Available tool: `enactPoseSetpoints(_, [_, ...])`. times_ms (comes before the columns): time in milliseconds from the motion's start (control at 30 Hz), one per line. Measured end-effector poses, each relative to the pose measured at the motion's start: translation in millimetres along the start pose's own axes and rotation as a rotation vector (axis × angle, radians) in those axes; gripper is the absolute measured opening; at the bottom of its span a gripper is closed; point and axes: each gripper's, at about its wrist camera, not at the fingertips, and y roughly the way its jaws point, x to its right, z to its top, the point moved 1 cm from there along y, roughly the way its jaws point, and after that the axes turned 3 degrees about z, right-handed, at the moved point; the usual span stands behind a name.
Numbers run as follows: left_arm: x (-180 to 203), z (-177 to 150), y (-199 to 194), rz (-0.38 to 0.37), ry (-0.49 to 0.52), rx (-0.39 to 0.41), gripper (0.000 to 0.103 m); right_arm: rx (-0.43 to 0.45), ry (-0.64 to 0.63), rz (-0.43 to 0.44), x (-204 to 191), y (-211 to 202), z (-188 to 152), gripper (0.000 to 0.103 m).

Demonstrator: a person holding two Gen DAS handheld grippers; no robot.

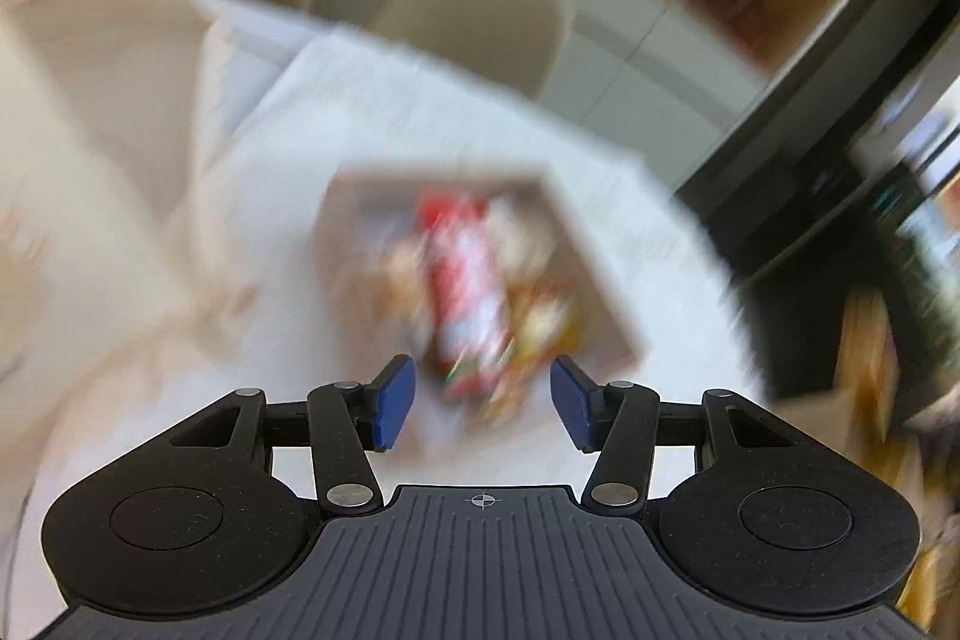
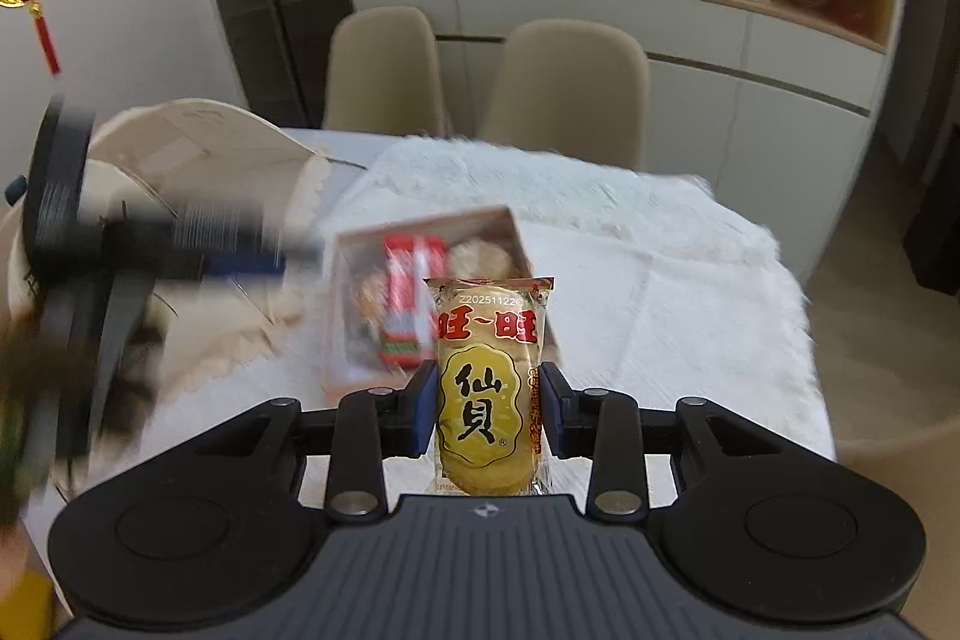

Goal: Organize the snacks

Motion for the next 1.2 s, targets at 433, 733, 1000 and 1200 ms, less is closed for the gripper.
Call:
enactPoseSetpoints(433, [-30,-156,11,-0.034,-0.072,-0.335,0.052,-0.157,0.095,0.018,7,129,38,0.072])
enactPoseSetpoints(733, [-47,-173,-6,-0.016,-0.044,-0.336,0.052,-0.379,0.308,-0.059,43,110,-131,0.072])
enactPoseSetpoints(1000, [-25,-182,-2,0.034,0.014,-0.324,0.05,-0.337,0.07,-0.132,1,82,-155,0.072])
enactPoseSetpoints(1200, [8,-199,1,0.142,0.018,-0.285,0.049,-0.281,-0.24,-0.059,-25,117,-137,0.073])
